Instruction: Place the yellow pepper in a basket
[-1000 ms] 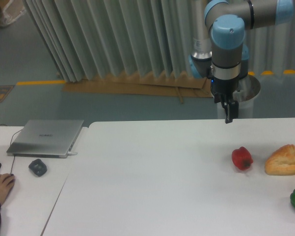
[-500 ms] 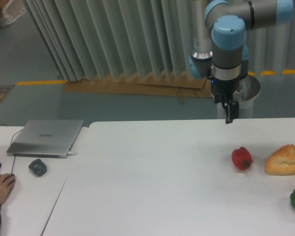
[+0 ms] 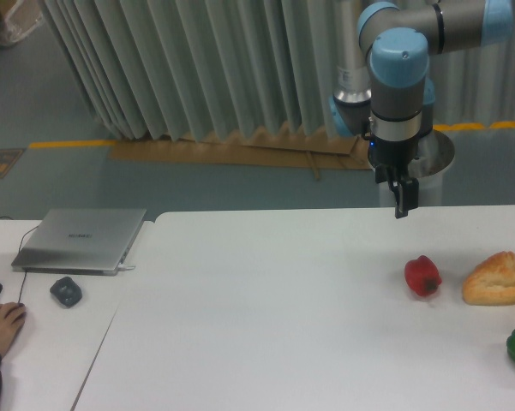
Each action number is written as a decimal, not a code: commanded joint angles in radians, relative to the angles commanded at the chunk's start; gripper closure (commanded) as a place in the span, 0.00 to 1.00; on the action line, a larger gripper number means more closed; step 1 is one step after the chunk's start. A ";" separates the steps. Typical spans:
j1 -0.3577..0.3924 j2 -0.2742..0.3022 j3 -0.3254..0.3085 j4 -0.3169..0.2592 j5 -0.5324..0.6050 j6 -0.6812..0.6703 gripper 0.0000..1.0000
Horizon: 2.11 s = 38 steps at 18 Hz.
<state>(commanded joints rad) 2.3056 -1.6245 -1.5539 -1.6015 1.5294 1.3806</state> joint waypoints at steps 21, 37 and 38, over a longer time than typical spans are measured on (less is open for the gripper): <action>0.121 -0.069 -0.012 0.175 0.141 -0.009 0.00; 0.265 -0.198 -0.043 0.443 0.015 -0.449 0.00; 0.271 -0.198 -0.043 0.442 0.017 -0.449 0.00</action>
<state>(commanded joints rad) 2.5770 -1.8224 -1.5969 -1.1597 1.5462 0.9311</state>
